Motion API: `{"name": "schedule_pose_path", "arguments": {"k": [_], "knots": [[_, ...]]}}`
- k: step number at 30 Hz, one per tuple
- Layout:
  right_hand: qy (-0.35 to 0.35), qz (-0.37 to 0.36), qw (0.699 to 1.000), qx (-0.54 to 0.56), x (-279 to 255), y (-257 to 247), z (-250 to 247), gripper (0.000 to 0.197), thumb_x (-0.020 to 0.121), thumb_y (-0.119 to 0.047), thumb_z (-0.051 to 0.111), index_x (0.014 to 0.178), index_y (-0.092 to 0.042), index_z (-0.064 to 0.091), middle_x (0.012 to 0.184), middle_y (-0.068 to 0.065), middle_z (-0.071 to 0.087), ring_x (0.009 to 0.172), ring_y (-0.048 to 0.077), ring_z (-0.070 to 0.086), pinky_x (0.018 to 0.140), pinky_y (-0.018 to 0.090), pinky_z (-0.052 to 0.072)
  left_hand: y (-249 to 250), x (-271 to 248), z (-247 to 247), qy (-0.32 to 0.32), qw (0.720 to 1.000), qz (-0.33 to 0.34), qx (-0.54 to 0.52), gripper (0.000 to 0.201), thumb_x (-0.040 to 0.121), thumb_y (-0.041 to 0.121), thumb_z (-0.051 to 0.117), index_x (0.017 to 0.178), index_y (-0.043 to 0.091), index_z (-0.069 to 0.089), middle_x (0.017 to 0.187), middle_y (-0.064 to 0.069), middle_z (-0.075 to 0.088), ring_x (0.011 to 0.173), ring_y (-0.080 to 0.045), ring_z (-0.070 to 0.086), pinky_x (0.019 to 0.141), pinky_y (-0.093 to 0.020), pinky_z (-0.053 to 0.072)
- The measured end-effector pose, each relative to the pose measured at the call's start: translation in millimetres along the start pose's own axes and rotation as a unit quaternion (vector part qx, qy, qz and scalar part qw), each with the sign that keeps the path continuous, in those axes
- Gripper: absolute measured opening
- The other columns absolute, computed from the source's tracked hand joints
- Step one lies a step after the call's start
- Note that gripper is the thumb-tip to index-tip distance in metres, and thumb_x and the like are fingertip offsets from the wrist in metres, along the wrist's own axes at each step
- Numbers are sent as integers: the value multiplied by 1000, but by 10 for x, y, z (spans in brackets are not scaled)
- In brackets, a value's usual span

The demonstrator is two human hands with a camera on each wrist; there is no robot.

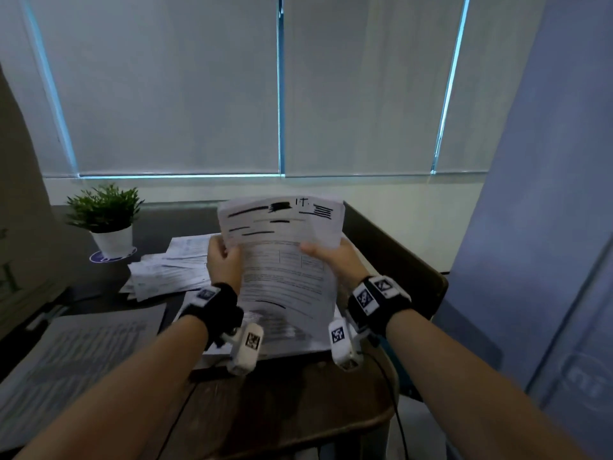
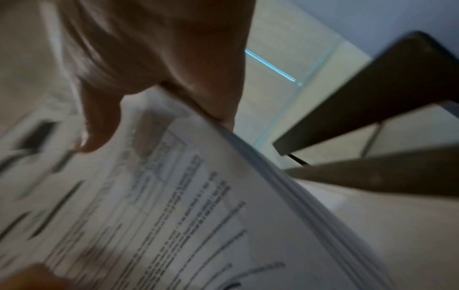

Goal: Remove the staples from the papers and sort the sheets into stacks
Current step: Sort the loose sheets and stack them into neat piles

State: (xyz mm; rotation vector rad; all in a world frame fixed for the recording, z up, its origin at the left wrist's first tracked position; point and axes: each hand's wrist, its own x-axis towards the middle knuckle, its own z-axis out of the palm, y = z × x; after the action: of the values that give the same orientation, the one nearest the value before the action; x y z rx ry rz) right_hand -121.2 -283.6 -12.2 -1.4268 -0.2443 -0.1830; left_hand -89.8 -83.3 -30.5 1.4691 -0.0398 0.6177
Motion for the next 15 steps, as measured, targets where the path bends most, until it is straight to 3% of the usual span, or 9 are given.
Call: {"name": "schedule_pose_path", "arguments": {"k": [3,6,7,9,11,13,15], "knots": [[15,41,999,2,-10,154,-6,55,71,-13,86,121,-3,64,116,18,70,110,36,66,96,57,51,-185,-37,-16,-74,994,-54,51,31,88,10,53,119,7,54,108,-11,63,100,-29,59,80,-36,47],[109,22,994,-3,125,72,28,78,58,-37,94,119,0,61,110,18,71,101,34,69,91,54,55,11,-8,59,-59,997,-4,48,32,88,5,52,118,15,49,102,-4,60,92,-22,58,78,-32,45],[124,0,992,-27,148,-35,56,74,61,-39,92,116,-1,62,109,18,71,100,33,69,91,52,55,115,20,93,-46,997,20,50,34,87,5,52,118,18,45,99,-3,58,88,-22,57,76,-32,46],[139,-50,982,-116,151,-232,122,39,83,-24,78,112,-3,65,109,17,70,101,30,68,91,40,56,259,62,154,-37,993,70,82,48,85,3,52,126,20,34,104,-4,58,90,-24,60,72,-31,48],[137,-100,951,-259,148,-307,197,27,94,-13,61,120,-3,63,111,16,68,101,28,65,83,30,52,343,40,230,-69,981,145,113,71,84,1,56,139,28,20,125,-2,50,100,-14,58,73,-22,49],[110,-160,906,-375,139,-281,335,30,97,-10,50,126,-8,59,108,16,68,97,28,64,81,31,51,366,26,341,-126,970,194,79,72,85,14,64,137,41,21,141,1,36,116,-6,47,90,-19,47],[90,-171,900,-390,181,-170,419,32,100,-15,46,130,-13,57,107,12,67,97,25,65,84,32,54,361,20,444,-187,971,141,50,49,82,45,65,124,49,41,139,-1,41,123,-13,46,104,-36,43]]}}
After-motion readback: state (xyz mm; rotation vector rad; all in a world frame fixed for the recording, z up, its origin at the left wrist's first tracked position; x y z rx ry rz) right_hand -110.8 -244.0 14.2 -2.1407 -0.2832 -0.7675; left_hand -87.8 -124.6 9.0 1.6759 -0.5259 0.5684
